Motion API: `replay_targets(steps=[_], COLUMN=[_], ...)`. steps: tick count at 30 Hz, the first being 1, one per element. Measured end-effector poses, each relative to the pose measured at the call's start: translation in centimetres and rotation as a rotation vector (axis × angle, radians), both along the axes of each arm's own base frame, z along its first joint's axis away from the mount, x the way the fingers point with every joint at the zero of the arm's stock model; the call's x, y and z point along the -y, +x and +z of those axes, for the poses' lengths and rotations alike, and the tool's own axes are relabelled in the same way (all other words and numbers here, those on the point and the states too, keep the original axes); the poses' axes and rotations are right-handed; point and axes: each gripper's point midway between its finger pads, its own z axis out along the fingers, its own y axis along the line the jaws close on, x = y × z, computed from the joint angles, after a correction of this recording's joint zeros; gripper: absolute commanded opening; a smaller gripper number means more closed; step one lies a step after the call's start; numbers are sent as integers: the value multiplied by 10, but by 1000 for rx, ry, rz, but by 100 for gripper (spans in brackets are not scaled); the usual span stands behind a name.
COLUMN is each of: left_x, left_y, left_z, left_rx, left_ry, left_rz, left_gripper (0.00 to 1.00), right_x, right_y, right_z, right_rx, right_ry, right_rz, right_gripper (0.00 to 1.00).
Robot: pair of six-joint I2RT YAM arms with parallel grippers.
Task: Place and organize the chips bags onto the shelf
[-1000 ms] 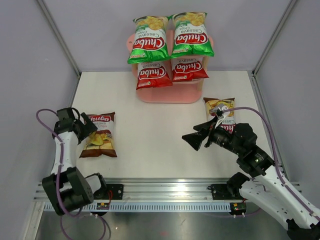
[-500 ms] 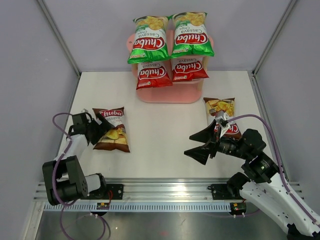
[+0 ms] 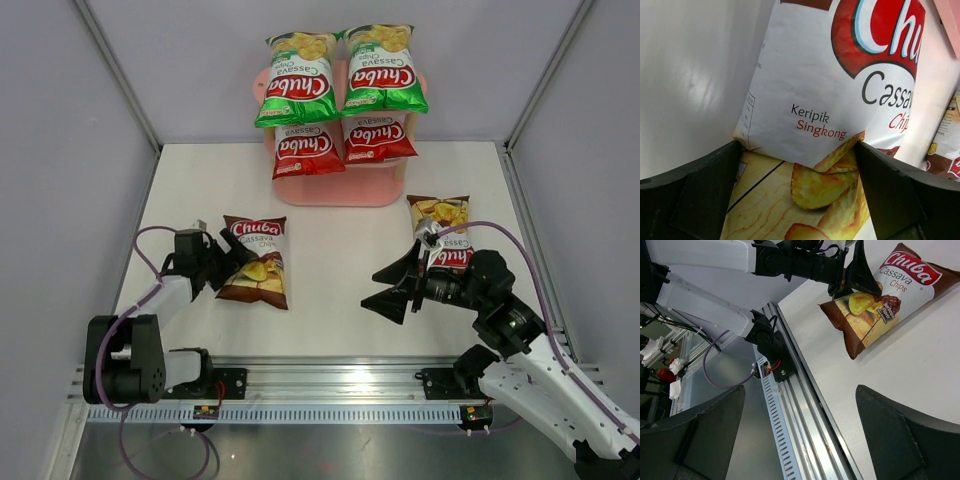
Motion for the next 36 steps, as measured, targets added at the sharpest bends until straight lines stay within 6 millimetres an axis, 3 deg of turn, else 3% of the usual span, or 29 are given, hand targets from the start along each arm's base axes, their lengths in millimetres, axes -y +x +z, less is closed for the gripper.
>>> replay_targets(steps=[4,8,9,11,15,19,25,28,36], left_x=[9,16,17,21,28,35,46,54,69], left_y=[13,14,13,12,8,0,-22,-34,-53], left_z=[-1,0,2,9,22,30,37,42,45], left_rx=[44,112,132,181,241,281,316,338,362], left_ry=[-43,-83,-93,-116,-137,-134,-127,-130,-129], left_rz=[-43,-58,-61,-69,-102,-138,-225,-286,-418], left_gripper=[94,74,62,50,42,28,22,11,0], right_x=[-3,-6,-6,-7,-7,-7,-4,-5,-8], right_y=[4,7,8,9,14,22,41,49,66], right_z=[-6,-12,-14,-18,-27,-33,-44,-56,-73], right_rx=[-26,-55,-67,-87,-133,-165,-191,-219,-251], right_ry=[-14,-20,-22,-22,-23,-28,-55,-98,-180], right_rz=[0,-2,-5,-14,-49,-88,-183,-215,-252], right_gripper=[99,99,100,99,100,99,99,99,100])
